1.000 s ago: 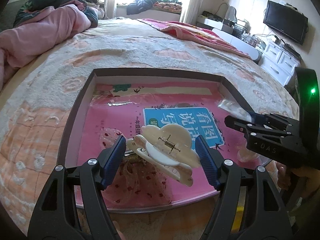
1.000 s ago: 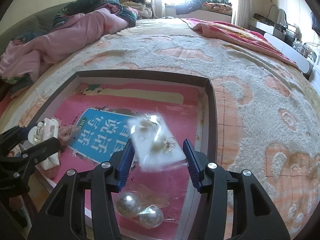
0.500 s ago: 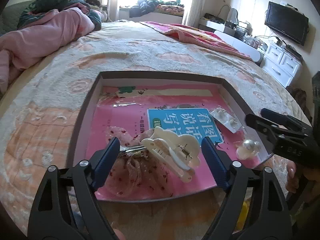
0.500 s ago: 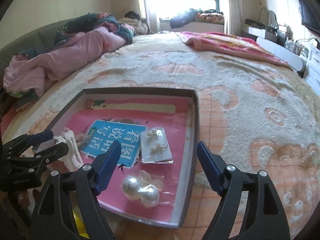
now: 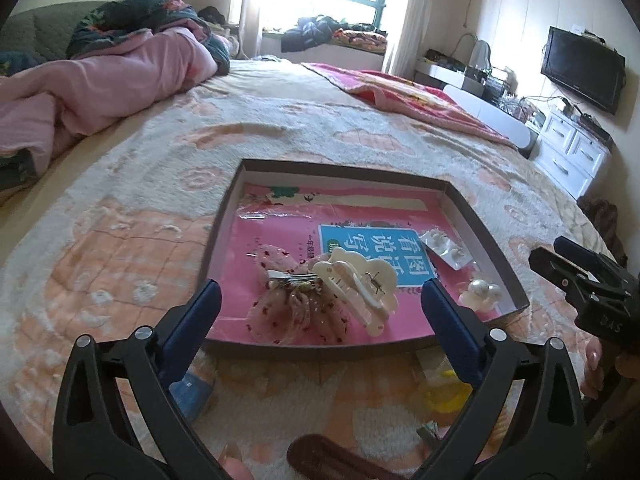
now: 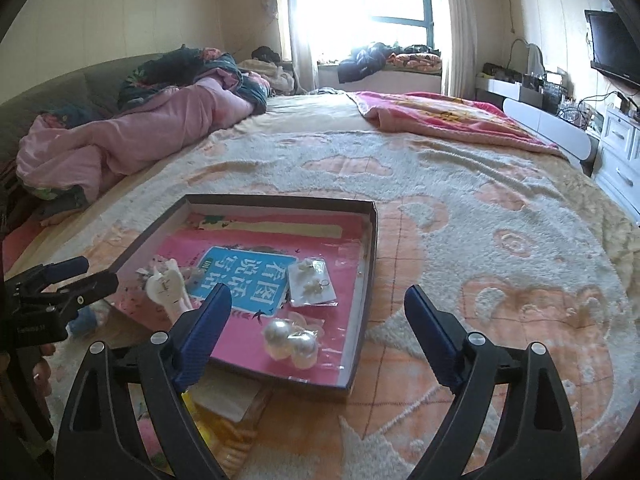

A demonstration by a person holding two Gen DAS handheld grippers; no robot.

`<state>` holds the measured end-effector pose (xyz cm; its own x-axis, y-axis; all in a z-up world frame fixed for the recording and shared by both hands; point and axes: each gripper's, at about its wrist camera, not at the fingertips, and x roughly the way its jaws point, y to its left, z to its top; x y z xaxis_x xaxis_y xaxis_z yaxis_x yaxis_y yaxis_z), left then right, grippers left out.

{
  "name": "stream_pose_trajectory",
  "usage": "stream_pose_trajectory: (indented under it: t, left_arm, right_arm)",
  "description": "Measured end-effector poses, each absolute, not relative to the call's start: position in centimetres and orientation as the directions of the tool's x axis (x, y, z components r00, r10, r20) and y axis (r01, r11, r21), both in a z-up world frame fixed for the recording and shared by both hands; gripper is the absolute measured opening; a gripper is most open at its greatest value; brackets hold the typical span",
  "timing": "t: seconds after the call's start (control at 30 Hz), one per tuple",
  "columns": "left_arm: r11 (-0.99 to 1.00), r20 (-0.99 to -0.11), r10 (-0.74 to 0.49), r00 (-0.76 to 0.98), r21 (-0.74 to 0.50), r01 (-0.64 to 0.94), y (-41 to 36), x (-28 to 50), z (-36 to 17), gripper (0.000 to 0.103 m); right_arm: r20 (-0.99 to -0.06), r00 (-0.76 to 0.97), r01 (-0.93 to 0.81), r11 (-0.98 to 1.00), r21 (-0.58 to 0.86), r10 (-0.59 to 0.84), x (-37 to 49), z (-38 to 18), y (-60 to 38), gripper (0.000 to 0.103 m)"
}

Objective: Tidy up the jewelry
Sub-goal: 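Withdraw both open grippers from the tray toward the remaining items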

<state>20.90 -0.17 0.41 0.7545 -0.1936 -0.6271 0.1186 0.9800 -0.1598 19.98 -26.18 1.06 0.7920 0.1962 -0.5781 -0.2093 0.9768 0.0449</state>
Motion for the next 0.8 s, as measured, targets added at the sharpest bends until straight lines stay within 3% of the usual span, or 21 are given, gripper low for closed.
stream_pose_trajectory:
  t: [0.8]
  left_arm:
    - [0.989, -0.584, -0.135, 0.801, -0.131, 0.071, 1.8, 14.0, 2.3, 0.091]
  right_arm:
    - [-0.520, 0.814, -0.297, 0.955, 0.010, 0.259, 11.5, 3.5, -24.8, 0.086]
